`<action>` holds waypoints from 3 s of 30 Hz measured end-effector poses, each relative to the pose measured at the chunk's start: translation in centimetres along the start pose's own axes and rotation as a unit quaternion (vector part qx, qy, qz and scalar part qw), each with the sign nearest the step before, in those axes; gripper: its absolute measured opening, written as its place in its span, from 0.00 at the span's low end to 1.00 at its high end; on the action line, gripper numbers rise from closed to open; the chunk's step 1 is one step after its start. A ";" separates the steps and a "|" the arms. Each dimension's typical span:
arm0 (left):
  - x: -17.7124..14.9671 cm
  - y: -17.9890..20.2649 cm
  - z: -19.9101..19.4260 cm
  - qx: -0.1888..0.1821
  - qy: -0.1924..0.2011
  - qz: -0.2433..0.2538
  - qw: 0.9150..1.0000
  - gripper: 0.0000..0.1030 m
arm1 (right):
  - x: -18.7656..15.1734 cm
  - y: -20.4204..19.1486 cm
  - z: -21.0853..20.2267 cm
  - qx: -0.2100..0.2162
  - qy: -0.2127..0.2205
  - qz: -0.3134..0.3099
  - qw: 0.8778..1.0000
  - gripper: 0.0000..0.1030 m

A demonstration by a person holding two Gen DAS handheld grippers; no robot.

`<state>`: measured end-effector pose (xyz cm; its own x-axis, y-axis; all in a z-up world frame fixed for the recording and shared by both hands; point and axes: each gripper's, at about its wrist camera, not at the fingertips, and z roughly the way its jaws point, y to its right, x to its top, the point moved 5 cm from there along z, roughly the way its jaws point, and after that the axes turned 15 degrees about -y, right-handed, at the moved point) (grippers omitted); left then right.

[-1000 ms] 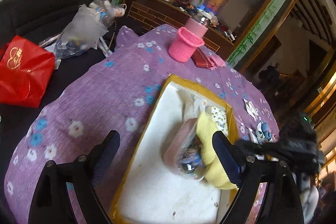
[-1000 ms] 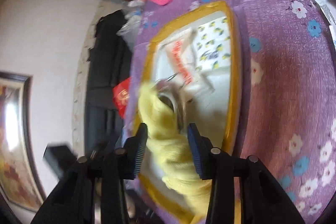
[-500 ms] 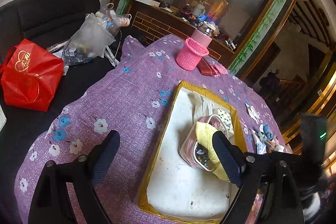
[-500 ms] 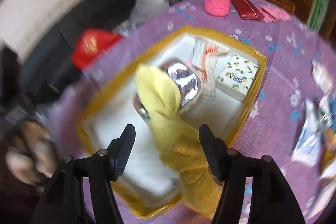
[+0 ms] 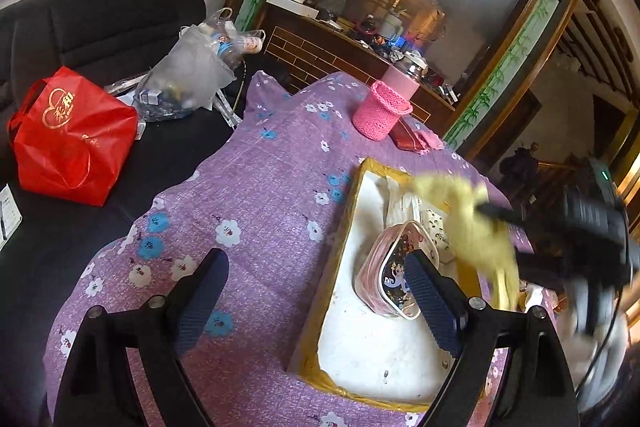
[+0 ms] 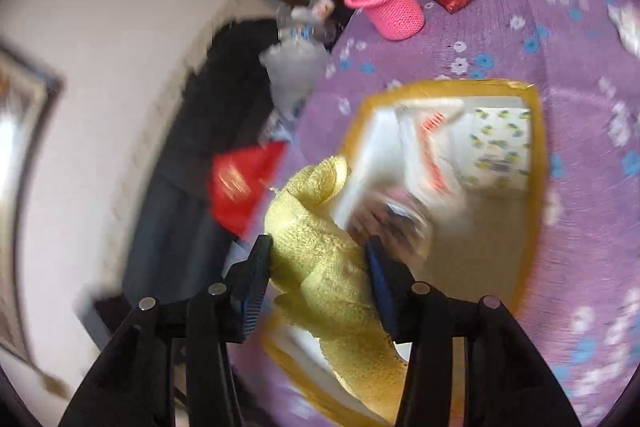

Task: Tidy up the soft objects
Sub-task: 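Carry the yellow cloth over the tray and release it from the right tool, then grasp the yellow rectangular packet with the left tool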

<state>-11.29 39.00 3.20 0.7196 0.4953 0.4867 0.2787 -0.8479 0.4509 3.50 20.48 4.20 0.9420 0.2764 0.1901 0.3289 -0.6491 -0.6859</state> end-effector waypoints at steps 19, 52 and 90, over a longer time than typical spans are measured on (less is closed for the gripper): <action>-0.5 -0.6 0.4 0.006 -0.020 0.002 1.000 0.89 | 5.7 3.5 3.5 0.057 0.063 0.145 0.986 0.60; -7.5 18.4 3.7 -0.026 -0.100 0.187 0.977 0.92 | -15.6 19.8 -26.1 -0.303 0.299 0.034 0.904 0.92; -9.4 42.9 25.3 0.090 -0.109 0.633 0.761 0.83 | -15.5 30.5 -28.5 -0.167 0.319 0.141 0.922 0.92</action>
<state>10.02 -6.80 -0.91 0.5672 -0.7666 0.3011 -0.6569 -0.6416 -0.3960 0.85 -23.78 0.31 0.8051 -0.3419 0.4847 -0.0344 -0.8427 -0.5373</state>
